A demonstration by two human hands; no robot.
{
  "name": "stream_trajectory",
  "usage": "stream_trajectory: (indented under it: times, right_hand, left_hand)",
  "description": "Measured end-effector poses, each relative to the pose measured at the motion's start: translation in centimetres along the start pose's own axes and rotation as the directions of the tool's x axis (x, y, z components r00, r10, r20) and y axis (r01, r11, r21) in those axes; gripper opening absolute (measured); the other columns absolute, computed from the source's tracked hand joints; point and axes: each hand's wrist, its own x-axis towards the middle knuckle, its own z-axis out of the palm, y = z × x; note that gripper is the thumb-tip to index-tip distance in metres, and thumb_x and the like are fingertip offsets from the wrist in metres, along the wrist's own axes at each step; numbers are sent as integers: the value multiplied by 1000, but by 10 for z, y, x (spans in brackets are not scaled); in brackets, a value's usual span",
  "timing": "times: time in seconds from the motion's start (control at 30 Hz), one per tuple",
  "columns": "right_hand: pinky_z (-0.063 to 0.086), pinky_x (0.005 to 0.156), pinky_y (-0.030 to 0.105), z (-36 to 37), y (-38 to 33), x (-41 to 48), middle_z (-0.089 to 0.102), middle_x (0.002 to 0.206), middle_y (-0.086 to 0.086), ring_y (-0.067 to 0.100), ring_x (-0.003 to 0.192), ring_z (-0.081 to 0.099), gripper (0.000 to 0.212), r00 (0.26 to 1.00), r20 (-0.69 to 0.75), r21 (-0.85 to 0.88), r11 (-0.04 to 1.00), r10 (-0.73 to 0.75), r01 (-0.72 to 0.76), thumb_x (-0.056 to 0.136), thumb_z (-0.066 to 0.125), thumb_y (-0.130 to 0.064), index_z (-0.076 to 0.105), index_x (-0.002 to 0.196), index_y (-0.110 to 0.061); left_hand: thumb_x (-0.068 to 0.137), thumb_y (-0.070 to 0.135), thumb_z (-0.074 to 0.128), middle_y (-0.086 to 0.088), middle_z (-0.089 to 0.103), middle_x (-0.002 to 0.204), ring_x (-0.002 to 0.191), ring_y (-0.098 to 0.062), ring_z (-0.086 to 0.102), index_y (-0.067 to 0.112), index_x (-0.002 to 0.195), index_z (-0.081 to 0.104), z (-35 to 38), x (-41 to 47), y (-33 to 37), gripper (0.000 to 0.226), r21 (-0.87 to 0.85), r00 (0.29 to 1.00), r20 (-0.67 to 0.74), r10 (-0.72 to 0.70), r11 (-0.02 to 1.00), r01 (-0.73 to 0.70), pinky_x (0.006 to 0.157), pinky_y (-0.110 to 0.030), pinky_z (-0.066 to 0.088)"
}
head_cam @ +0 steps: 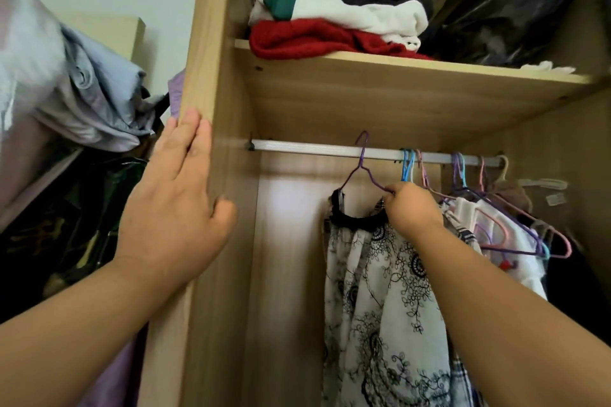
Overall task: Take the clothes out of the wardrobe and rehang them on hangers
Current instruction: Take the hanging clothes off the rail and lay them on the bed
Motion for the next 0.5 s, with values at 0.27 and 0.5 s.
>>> stream_trajectory:
  times: [0.27,0.5]
  right_hand:
    - [48,73,35,-52,-7,-21,68,104,14,35,94,61,28,990,-128,38,997,-66,72,96,44,-24,63,116,-21]
    - [40,66,29,-113,17,-79,69,94,7,27,82,60,26,981,-188,106,991,-55,76,95,49,-24,67,113,-23]
  left_hand:
    - [73,28,41,-14,22,156,144,-25,17,0,146,26,-3,0,-1,80,-21,1000,21,-1,1000,2,116,-19,2]
    - [72,26,46,-22,29,151,141,-39,23,-3,145,29,-8,-1,2,80,24,992,123,3,1000,-6,112,-47,28]
